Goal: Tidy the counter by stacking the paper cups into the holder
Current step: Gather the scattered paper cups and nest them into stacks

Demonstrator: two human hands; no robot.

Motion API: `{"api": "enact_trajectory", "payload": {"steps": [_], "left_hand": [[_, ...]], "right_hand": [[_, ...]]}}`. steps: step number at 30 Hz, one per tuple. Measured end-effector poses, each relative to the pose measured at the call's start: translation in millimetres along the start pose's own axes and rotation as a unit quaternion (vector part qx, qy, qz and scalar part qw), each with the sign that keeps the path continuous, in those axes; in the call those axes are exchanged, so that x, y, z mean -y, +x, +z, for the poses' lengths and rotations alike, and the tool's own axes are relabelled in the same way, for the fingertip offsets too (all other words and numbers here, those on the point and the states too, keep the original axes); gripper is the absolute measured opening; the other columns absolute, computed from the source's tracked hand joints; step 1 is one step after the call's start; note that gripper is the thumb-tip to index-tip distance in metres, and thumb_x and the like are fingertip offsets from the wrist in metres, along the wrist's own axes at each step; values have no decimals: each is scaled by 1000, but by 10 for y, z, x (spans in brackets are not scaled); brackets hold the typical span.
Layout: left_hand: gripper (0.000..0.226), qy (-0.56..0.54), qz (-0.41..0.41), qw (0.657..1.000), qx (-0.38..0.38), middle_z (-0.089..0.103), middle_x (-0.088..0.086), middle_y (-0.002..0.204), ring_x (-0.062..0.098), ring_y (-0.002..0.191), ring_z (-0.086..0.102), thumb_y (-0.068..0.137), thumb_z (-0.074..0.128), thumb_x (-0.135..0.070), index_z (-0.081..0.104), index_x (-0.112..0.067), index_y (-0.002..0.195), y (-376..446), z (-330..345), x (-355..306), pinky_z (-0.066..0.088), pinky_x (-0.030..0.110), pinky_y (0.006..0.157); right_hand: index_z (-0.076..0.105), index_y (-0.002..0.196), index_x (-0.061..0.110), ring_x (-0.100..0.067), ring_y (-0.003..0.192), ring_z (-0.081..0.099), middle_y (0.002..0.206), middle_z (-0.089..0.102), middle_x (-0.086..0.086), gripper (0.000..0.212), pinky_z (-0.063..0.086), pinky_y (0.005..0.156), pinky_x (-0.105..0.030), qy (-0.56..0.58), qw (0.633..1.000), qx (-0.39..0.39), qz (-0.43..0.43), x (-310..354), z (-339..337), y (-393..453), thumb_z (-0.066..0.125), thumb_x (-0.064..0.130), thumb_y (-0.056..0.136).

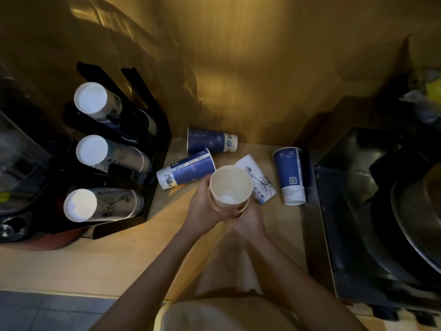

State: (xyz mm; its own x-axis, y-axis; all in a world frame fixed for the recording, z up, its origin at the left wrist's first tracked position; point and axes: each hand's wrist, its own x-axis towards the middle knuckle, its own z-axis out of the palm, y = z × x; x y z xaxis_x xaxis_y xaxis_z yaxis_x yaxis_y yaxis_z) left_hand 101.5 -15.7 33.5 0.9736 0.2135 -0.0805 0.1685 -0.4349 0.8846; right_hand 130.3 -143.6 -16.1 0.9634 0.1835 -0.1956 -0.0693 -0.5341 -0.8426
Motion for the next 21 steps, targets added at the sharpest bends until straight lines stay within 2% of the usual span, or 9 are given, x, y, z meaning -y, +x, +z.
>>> {"api": "enact_trajectory", "payload": {"steps": [3, 5, 7, 9, 12, 13, 16, 18, 21], "left_hand": [[131, -2, -1, 1000, 26, 34, 6, 147, 17, 133, 36, 42, 90, -36, 10, -18, 144, 7, 27, 95, 36, 34, 108], [128, 16, 2, 999, 40, 34, 4, 148, 16, 135, 35, 44, 89, -38, 12, -19, 144, 12, 44, 85, 35, 35, 110], [117, 31, 12, 999, 43, 41, 3, 145, 16, 132, 40, 46, 86, -42, 22, -19, 142, 23, 51, 110, 39, 37, 108], [110, 38, 13, 998, 42, 47, 1, 141, 16, 128, 45, 48, 85, -42, 29, -20, 139, 23, 32, 143, 41, 34, 104], [104, 39, 18, 998, 39, 50, -1, 137, 14, 124, 47, 51, 88, -36, 32, -22, 137, 45, 28, 158, 43, 32, 101], [103, 40, 18, 998, 38, 49, -2, 137, 13, 123, 47, 52, 88, -33, 32, -22, 137, 46, 30, 153, 42, 31, 100], [103, 42, 18, 998, 38, 48, -1, 138, 14, 123, 46, 53, 87, -29, 30, -22, 138, 43, 39, 156, 40, 28, 98], [103, 37, 15, 998, 38, 47, -2, 138, 13, 123, 45, 53, 88, -27, 30, -23, 138, 39, 40, 170, 38, 25, 97], [102, 24, 17, 999, 39, 47, -7, 134, 9, 121, 44, 53, 88, -25, 30, -23, 137, 33, 36, 162, 37, 23, 95]], "right_hand": [[45, 129, 15, 0, 113, 44, 121, 50, 12, 75, 31, 85, 4, -10, 1000, -13, -22, -23, 8, 21, 83, 21, 65], [43, 133, 15, 0, 116, 46, 128, 53, 7, 81, 29, 88, 7, -18, 999, -7, -30, -85, 22, 18, 84, 23, 63], [41, 134, 16, -3, 119, 47, 130, 54, 4, 84, 31, 92, 3, -10, 1000, 3, -21, -100, 18, 24, 83, 23, 62], [41, 134, 12, -13, 121, 51, 131, 55, -4, 77, 36, 96, -10, -13, 999, 23, -33, -20, -44, 25, 79, 16, 67], [48, 126, 7, -28, 112, 58, 122, 61, -16, 50, 42, 85, -23, -83, 988, 133, -7, 144, -321, 100, 63, 2, 79], [53, 121, 6, -31, 108, 59, 117, 63, -18, 40, 44, 82, -26, -119, 983, 141, -14, 181, -413, 148, 59, 1, 82], [63, 106, 11, -30, 96, 63, 107, 69, -14, 21, 51, 84, -35, -196, 979, 37, -53, 289, -585, 306, 56, 9, 86], [60, 113, 11, -26, 103, 60, 115, 65, -11, 26, 49, 89, -36, -205, 976, -15, -70, 324, -593, 409, 57, 10, 86], [37, 137, 14, -30, 127, 41, 138, 47, -13, 58, 35, 104, -39, -267, 961, 48, -51, 265, -507, 556, 60, 11, 84]]}}
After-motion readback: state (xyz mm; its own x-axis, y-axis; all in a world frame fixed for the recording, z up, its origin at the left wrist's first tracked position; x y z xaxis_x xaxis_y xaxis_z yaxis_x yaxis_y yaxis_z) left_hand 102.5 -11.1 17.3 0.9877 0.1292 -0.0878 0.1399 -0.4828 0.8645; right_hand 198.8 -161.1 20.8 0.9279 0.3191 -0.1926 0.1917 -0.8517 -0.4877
